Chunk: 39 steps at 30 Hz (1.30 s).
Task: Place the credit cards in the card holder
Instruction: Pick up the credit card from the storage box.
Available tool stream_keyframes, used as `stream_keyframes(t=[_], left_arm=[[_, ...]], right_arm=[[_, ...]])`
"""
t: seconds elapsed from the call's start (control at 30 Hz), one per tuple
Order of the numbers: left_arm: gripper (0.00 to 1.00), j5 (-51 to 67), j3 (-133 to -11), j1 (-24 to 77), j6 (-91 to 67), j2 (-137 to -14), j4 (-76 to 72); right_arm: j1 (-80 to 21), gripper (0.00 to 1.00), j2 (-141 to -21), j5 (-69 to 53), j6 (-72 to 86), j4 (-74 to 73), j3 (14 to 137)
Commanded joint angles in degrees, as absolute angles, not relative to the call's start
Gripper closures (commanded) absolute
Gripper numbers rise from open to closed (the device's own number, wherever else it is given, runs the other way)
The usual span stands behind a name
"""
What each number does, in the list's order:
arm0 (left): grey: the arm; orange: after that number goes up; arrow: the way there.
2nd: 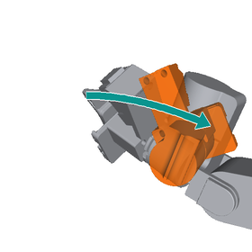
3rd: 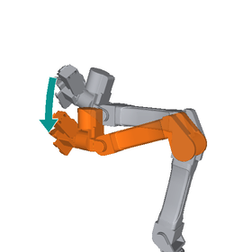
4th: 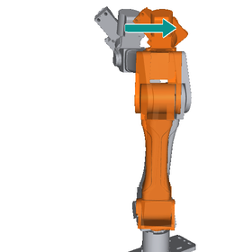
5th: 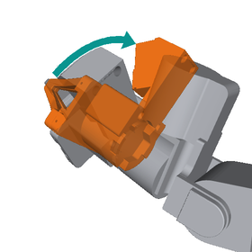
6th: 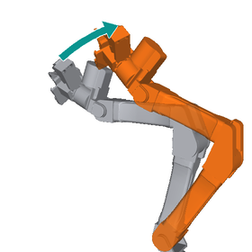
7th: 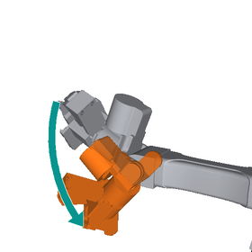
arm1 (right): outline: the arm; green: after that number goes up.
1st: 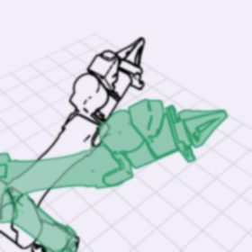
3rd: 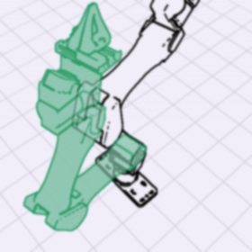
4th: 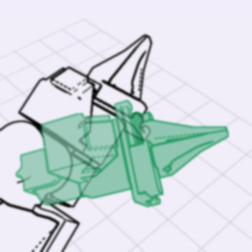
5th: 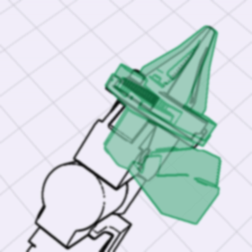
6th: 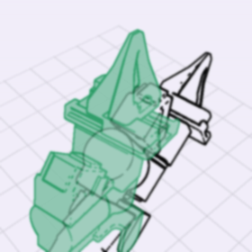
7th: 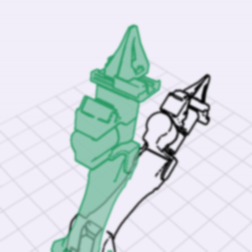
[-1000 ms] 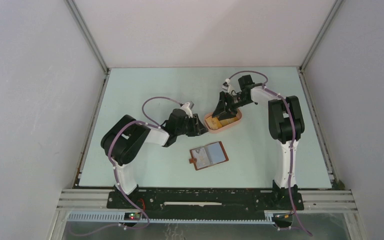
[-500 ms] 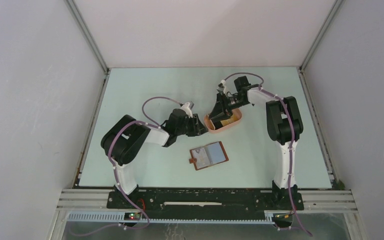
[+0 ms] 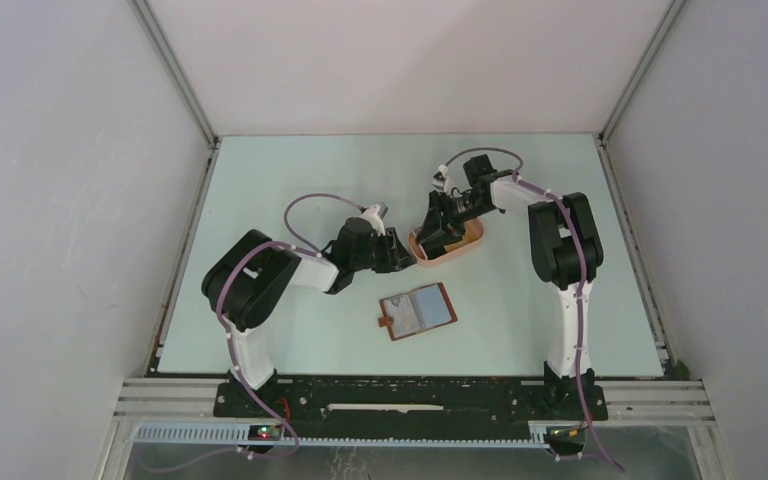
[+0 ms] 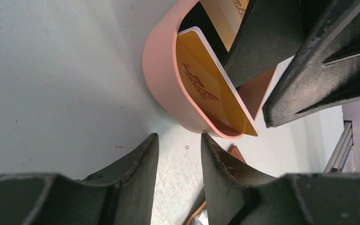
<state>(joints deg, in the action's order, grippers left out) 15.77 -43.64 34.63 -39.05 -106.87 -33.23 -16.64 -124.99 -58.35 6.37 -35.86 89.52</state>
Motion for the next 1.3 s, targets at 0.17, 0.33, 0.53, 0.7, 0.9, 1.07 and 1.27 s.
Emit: stream_keyframes(t=[0.17, 0.33, 0.53, 0.7, 0.9, 1.07, 1.27], left_arm=[[0.56, 16.37, -45.71, 34.44, -38.58, -107.75, -32.3], [0.56, 16.44, -45.53, 34.45, -38.5, -107.58, -32.31], [0.56, 16.63, -45.59, 34.41, -38.5, -107.58, -32.32], [0.56, 16.62, -45.46, 34.45, -38.5, -107.41, -32.26], [0.57, 16.81, -45.44, 34.42, -38.41, -107.42, -32.27], [0.57, 16.81, -45.35, 34.43, -38.41, -107.53, -32.26], [0.57, 16.95, -45.26, 34.45, -38.49, -107.66, -32.39]], right_arm=[[-16.55, 0.34, -124.71, -50.22, 3.83, -37.68, 90.6], [-16.74, 0.36, -125.04, -50.39, 3.6, -37.81, 90.88], [-17.84, 0.33, -124.96, -53.85, 2.81, -38.09, 91.43], [-18.59, 0.34, -125.45, -51.23, 2.06, -38.7, 91.92], [-17.92, 0.38, -124.67, -48.0, 2.0, -38.88, 91.89], [-16.27, 0.42, -124.53, -48.29, 2.84, -38.63, 91.63], [-14.96, 0.48, -124.61, -49.5, 3.15, -38.3, 91.33]])
